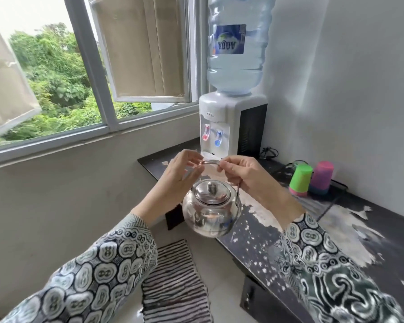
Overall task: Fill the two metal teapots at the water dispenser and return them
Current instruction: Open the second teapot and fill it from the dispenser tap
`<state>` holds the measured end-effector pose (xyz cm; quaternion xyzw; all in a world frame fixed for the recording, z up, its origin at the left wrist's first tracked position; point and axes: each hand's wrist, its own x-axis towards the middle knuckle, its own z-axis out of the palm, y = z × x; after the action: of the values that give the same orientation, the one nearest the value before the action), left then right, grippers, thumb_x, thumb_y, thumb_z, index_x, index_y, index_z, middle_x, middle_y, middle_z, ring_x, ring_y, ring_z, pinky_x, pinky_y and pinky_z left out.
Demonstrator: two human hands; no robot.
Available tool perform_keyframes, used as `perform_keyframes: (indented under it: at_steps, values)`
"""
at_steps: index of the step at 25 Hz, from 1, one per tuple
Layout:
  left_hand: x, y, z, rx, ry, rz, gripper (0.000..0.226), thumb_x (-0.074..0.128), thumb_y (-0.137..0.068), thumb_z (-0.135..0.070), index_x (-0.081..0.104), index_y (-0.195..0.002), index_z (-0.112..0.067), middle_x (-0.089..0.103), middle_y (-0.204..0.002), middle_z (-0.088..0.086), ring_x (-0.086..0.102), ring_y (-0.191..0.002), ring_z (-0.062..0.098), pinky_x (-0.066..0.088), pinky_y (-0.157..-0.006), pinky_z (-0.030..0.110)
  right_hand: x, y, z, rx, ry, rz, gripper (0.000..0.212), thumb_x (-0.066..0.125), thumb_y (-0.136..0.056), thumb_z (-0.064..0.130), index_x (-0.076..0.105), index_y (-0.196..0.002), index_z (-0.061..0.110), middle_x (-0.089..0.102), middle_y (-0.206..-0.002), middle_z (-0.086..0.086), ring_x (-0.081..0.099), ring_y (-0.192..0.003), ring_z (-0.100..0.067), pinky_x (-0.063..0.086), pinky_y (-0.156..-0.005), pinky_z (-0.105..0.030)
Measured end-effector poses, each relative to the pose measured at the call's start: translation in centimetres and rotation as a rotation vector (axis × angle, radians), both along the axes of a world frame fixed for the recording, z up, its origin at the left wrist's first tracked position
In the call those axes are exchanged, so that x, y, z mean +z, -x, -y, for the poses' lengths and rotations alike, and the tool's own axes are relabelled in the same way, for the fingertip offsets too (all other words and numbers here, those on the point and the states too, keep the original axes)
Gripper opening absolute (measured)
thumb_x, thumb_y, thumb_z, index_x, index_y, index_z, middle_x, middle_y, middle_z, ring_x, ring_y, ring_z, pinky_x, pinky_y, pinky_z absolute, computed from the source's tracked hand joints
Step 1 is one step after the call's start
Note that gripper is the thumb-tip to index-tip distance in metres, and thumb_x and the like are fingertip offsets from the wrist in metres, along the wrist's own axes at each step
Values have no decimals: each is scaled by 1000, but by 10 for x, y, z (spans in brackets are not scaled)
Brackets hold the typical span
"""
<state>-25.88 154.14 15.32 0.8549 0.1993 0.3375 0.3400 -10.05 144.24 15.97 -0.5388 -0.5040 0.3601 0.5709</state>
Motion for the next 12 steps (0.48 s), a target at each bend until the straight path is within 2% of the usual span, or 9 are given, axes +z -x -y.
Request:
perform_keyframes:
  at_steps: [2, 5, 8, 10, 12]
  values:
    - [-15, -24, -44, -24, -35, -61, 21, 52, -90, -25, 46, -110, -27, 52, -116, -9, 49, -111, 8, 41, -96, 28, -9, -32, -39, -19, 30, -15, 22, 51, -90, 19, 61, -72, 12, 40, -45, 14, 33, -46, -3, 33, -47, -12]
    - [-35, -61, -104, -81, -20, -160, 43, 61, -84, -31, 37, -120, -31, 45, -126, -11, 42, -122, 5, 40, -103, 32, -22, -75, -97, -13, 71, -8, 24, 50, -91, 18, 62, -70, 14, 37, -48, 11, 32, -48, -4, 32, -48, -12]
    - [-49, -100, -147, -108, 1, -232, 65, 63, -82, -35, 24, -134, -25, 31, -138, -12, 28, -128, -3, 29, -109, 20, -35, -111, -151, -29, 92, -42, 24, 48, -91, 16, 60, -71, 11, 36, -46, 12, 30, -48, -6, 31, -49, -15]
    - [-62, -125, -174, -89, 30, -231, 74, 64, -82, -32, 17, -138, -21, 26, -144, -6, 23, -132, 0, 17, -109, 14, -44, -128, -184, -55, 130, -88, 23, 48, -92, 16, 58, -72, 10, 35, -46, 12, 30, -47, -5, 31, -48, -14]
    - [-72, -145, -196, -73, 33, -250, 80, 66, -81, -31, 13, -140, -19, 22, -148, -2, 19, -134, 3, 11, -109, 14, -53, -142, -210, -83, 140, -101, 25, 47, -92, 16, 58, -71, 11, 36, -45, 14, 33, -46, -2, 33, -49, -14]
